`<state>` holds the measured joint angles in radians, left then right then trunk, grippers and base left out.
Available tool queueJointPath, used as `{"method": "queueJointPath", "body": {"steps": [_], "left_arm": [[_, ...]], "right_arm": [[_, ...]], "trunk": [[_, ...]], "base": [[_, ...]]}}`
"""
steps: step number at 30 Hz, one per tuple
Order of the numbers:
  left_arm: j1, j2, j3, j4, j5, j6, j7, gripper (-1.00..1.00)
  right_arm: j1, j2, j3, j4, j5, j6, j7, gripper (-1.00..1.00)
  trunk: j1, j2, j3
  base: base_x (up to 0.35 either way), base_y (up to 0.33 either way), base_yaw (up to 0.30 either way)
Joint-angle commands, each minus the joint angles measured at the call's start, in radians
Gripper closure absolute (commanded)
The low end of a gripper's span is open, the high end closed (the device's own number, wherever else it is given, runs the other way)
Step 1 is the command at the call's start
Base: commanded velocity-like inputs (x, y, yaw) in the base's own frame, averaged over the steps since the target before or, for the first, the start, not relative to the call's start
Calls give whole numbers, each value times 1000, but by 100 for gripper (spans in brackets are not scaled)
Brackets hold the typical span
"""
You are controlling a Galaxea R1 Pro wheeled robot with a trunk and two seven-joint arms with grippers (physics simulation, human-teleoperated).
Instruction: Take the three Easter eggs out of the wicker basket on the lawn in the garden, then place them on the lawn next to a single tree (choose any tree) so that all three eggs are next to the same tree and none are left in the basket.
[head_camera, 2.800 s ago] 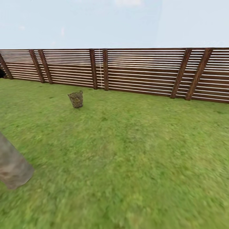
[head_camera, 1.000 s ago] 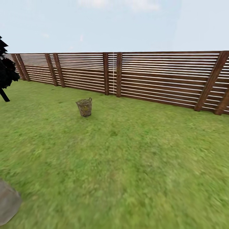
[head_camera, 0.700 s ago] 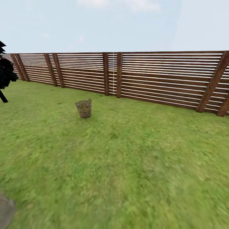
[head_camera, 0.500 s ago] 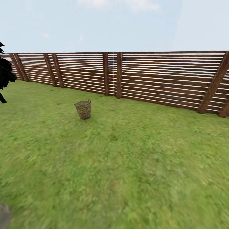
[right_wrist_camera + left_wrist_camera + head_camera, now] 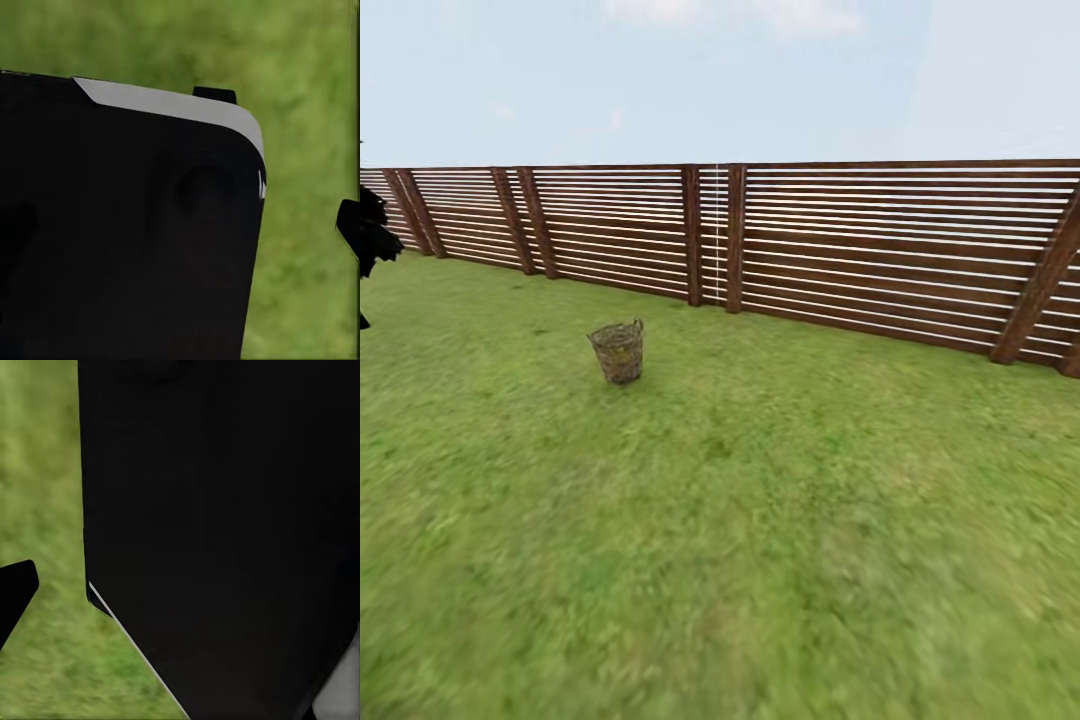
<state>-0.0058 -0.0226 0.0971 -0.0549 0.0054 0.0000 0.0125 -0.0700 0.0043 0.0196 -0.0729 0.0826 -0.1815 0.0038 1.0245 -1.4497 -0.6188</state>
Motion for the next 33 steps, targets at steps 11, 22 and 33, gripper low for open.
{"method": "queueJointPath", "body": {"steps": [11,22,33], "left_arm": [[0,0,7,0,1,0,1,-100],[0,0,7,0,1,0,1,-100],[0,0,7,0,1,0,1,-100]], "right_arm": [[-1,-2,0,1,8,-3,-1,-100],[-1,-6,0,0,8,-3,-1,-100],[-1,-4,0,-1,8,-3,-1,-100]], "trunk": [[1,0,-1],[1,0,-1],[1,0,-1]], "base": [[339,0,0],[339,0,0],[339,0,0]]}}
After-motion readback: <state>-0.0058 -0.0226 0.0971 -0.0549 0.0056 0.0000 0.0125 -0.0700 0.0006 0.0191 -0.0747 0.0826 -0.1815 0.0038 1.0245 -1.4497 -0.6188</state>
